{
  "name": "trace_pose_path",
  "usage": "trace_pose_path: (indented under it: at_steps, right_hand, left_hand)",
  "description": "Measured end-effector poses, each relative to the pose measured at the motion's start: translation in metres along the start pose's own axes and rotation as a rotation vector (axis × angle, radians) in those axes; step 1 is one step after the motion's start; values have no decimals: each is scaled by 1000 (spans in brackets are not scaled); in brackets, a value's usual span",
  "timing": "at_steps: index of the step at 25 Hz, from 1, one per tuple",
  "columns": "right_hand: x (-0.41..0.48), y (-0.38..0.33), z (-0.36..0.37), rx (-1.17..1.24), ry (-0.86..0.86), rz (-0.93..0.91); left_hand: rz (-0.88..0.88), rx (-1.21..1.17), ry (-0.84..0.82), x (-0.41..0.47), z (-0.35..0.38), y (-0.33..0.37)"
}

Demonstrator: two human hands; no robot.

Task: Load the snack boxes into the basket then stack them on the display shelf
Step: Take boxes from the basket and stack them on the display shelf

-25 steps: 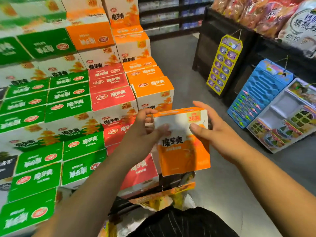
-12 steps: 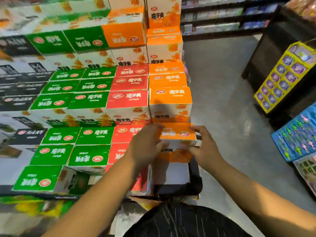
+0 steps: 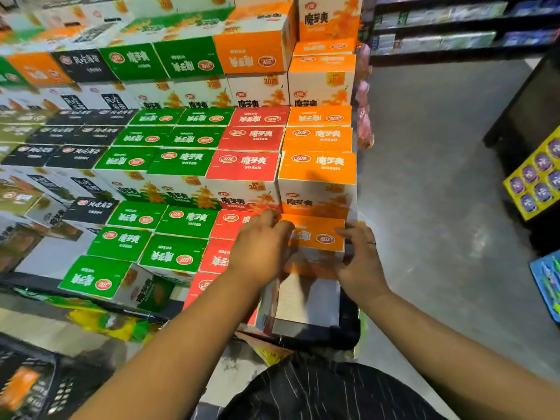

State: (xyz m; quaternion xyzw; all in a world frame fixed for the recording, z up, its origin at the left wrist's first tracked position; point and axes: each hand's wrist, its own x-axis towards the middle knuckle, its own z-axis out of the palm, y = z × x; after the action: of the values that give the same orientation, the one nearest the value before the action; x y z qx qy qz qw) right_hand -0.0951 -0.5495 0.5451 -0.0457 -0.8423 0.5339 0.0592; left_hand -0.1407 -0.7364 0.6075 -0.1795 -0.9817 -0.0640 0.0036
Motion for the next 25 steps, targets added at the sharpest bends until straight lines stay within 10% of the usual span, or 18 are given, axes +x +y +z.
trace_pose_path:
  at_steps: [16, 25]
  right_hand:
    - [0, -29, -33, -849, -162, -133]
    - [-66, -98, 21, -904, -117, -332]
  left_hand:
    - [-62, 41, 39, -32, 2, 1]
    - [-211, 65, 151, -140, -29, -43]
